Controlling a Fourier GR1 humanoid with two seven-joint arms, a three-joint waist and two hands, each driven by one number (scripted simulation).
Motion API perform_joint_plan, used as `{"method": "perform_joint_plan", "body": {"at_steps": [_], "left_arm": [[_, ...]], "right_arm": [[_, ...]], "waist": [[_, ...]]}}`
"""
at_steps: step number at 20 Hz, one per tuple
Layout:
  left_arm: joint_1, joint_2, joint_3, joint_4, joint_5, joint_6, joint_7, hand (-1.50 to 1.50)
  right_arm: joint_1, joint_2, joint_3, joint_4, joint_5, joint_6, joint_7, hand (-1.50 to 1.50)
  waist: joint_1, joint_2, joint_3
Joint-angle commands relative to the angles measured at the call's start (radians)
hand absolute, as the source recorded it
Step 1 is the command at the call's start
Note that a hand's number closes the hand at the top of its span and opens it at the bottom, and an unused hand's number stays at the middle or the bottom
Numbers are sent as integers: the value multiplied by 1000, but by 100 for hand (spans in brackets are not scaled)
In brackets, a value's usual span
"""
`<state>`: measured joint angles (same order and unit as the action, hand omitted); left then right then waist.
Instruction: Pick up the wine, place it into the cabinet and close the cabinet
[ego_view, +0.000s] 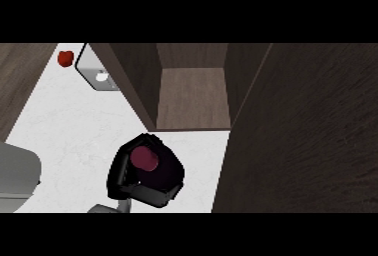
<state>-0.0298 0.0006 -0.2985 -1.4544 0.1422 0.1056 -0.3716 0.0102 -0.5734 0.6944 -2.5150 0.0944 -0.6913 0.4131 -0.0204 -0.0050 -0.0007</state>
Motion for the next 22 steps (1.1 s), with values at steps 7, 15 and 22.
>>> {"method": "perform_joint_plan", "body": {"at_steps": [7,15,22], "left_arm": [[-158,9,55,72,-49,89,96,150],[-346,0,24,311,-4,145,16,150],[-518,-1,96,482,31,127,8,150]], "right_arm": [[81,-53,-20,-235,14,-4,63,-150],[107,-40,3,-183,8,1,-6,-150],[124,-65,-9,-225,-30,20,-29,-150]], "waist": [[1,1,0],[-12,5,0],[-22,6,-1]]}}
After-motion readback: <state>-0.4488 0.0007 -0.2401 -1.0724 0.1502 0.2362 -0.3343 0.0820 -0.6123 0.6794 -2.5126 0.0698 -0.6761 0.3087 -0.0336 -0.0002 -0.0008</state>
